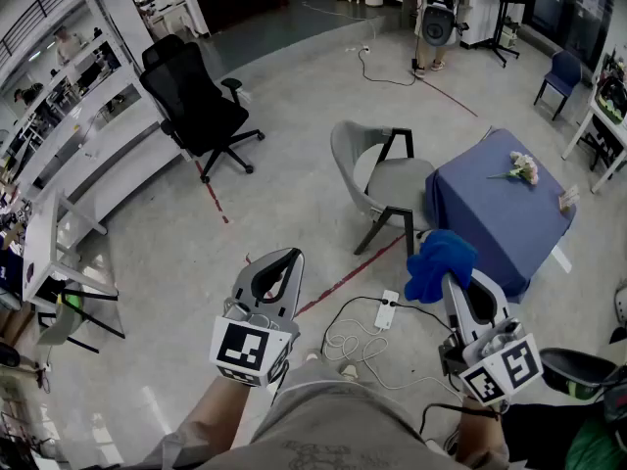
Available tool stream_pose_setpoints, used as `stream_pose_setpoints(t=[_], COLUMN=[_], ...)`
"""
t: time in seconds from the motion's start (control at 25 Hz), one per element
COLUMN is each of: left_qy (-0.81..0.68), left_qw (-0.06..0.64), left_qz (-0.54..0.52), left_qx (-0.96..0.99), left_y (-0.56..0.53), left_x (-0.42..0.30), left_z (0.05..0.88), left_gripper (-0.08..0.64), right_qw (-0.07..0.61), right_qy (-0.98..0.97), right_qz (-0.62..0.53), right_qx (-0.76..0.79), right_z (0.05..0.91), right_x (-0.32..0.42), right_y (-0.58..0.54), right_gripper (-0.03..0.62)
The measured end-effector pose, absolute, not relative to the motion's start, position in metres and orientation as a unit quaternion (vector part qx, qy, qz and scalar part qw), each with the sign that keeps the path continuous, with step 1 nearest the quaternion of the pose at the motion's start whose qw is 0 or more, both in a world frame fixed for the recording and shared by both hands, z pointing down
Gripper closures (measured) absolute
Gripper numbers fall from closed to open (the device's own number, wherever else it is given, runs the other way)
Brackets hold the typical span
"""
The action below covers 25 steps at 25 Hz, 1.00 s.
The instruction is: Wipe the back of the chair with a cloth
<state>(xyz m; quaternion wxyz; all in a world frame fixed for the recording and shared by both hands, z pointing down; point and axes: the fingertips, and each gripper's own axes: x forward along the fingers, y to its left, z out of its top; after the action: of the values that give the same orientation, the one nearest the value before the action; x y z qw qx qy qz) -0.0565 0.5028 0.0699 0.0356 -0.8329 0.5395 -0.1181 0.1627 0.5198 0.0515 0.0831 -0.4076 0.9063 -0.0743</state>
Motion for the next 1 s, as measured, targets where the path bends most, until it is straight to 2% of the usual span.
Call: stream_pose_setpoints(t=[0.6,0.76,0.8,0.88,1.0], left_qy=[0.535,0.553,0.557,0.566,0.573], left_qw=[0.035,0.033,0.035,0.040,0.041], left_qz=[-0.117,-0.058,-0.039,-0.016,-0.015], left_qx=[-0.836,-0.830,-0.829,-0.823,-0.818], left_y=[0.484,0.480,0.480,0.473,0.458], left_x=[-0.047,-0.056,-0.059,-0.066,-0.074], left_z=[0.074,0.064,0.057,0.048,0.046], left_gripper=[0.543,0.540,0.520,0.372,0.311], right_qw=[0.082,0.079,0.079,0.080,0.078], right_qy=[0.900,0.896,0.895,0.895,0.896], right_qz=[-0.083,-0.090,-0.093,-0.097,-0.094], right_qx=[-0.419,-0.428,-0.429,-0.428,-0.428], right_z=[0.061,0.067,0.068,0.067,0.065], right_x=[0.177,0.180,0.179,0.176,0.174], right_y=[0.503,0.498,0.496,0.491,0.480], right_gripper=[0.538,0.538,0.538,0.538,0.538])
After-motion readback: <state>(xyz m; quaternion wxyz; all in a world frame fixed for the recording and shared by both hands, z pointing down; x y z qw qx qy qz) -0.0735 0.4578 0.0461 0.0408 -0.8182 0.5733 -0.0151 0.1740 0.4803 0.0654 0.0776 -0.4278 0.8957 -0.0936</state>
